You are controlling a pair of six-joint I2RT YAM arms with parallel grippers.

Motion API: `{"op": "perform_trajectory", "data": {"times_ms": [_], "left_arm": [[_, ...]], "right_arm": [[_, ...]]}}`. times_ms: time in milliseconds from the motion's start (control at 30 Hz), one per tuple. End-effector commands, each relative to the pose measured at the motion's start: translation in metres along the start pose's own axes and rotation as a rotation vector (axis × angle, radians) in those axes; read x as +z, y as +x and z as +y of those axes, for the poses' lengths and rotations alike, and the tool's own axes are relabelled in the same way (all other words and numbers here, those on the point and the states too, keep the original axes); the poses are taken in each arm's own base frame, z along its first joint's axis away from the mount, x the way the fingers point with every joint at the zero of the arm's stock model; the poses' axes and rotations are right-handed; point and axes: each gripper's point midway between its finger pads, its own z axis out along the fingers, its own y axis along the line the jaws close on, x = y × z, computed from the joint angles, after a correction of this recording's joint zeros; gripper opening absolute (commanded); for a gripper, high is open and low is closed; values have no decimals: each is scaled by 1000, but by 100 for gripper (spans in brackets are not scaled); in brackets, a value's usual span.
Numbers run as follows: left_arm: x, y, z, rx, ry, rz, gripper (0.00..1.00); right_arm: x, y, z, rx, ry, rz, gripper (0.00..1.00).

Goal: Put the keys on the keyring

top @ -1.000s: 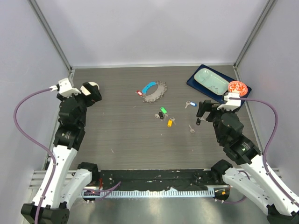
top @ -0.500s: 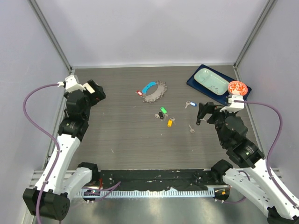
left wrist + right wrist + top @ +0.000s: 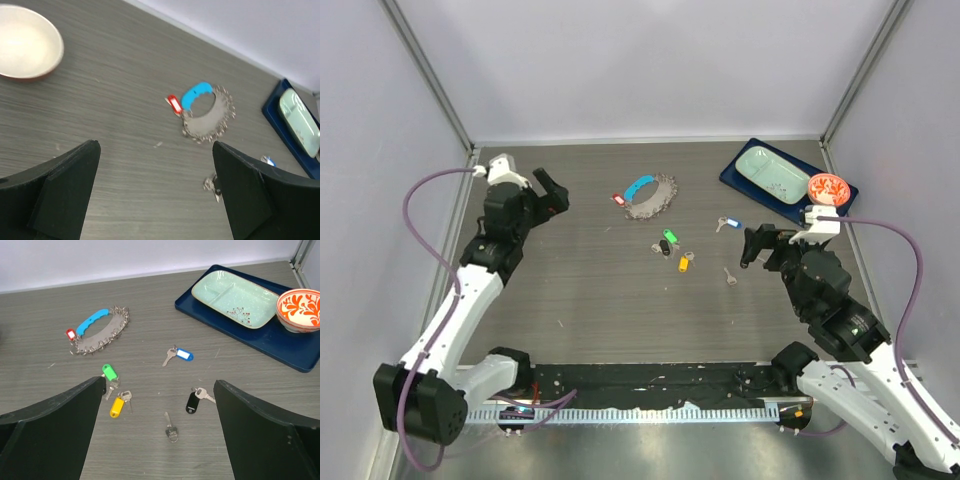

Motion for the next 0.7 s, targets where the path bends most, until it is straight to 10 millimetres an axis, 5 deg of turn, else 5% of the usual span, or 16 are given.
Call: {"op": "perform_trajectory", "data": {"times_ms": [0, 100, 267, 400, 467, 667], "left_arm": [[2, 17, -52, -20, 96, 54, 100], [15, 46, -63, 34, 63, 68, 100], [30, 104, -116, 116, 172, 120, 86], [44, 147, -147, 199, 236, 166, 72], [53, 173, -161, 216, 276, 203, 56], [76, 228, -169, 198, 297, 293, 39]], "right_arm": [[-8, 1, 2, -1, -35, 12, 100], [-7, 7, 5, 7, -52, 19, 100], [-11, 7, 7, 20, -73, -3, 100], [-14, 4, 3, 12, -64, -22, 99], [-15, 4, 3, 17, -67, -29, 99], [-17, 3, 2, 10, -67, -38, 99]]}}
